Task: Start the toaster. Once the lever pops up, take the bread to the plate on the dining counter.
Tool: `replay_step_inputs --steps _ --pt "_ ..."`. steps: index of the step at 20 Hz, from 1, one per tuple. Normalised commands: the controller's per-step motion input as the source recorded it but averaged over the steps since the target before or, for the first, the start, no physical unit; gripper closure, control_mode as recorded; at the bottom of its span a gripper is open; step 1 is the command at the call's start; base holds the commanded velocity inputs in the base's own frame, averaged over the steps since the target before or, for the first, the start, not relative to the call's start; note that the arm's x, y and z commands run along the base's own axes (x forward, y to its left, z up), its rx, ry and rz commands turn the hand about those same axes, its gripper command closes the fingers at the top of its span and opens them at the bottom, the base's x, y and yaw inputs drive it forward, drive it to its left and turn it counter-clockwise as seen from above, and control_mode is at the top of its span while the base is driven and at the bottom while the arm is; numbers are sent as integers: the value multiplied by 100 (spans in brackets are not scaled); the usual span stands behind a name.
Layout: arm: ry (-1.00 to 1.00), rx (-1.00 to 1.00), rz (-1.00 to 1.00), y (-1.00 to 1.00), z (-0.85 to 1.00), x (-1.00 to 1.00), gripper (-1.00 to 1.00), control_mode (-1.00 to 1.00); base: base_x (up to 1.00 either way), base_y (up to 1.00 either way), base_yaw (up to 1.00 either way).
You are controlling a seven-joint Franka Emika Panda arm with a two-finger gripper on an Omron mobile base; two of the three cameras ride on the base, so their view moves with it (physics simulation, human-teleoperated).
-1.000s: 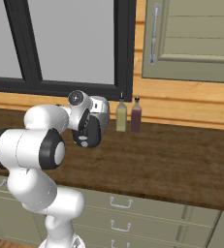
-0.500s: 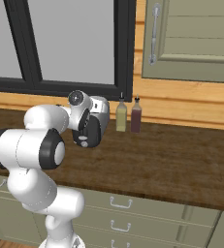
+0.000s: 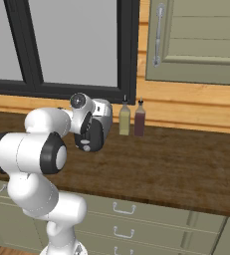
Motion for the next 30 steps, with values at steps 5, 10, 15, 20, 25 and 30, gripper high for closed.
replay_step_inputs --steps 5,10,15,20,25,30 --pt "0 0 0 0 0 0 -100 -100 0 0 0" --pt "0 0 0 0 0 0 -100 -100 0 0 0" --pt "0 0 0 0 0 0 -100 -100 0 0 0" --pt "0 0 0 0 0 0 -100 -100 0 0 0" --pt "0 0 0 0 0 0 -100 -100 0 0 0" --pt "0 0 0 0 0 0 -100 -100 0 0 0"
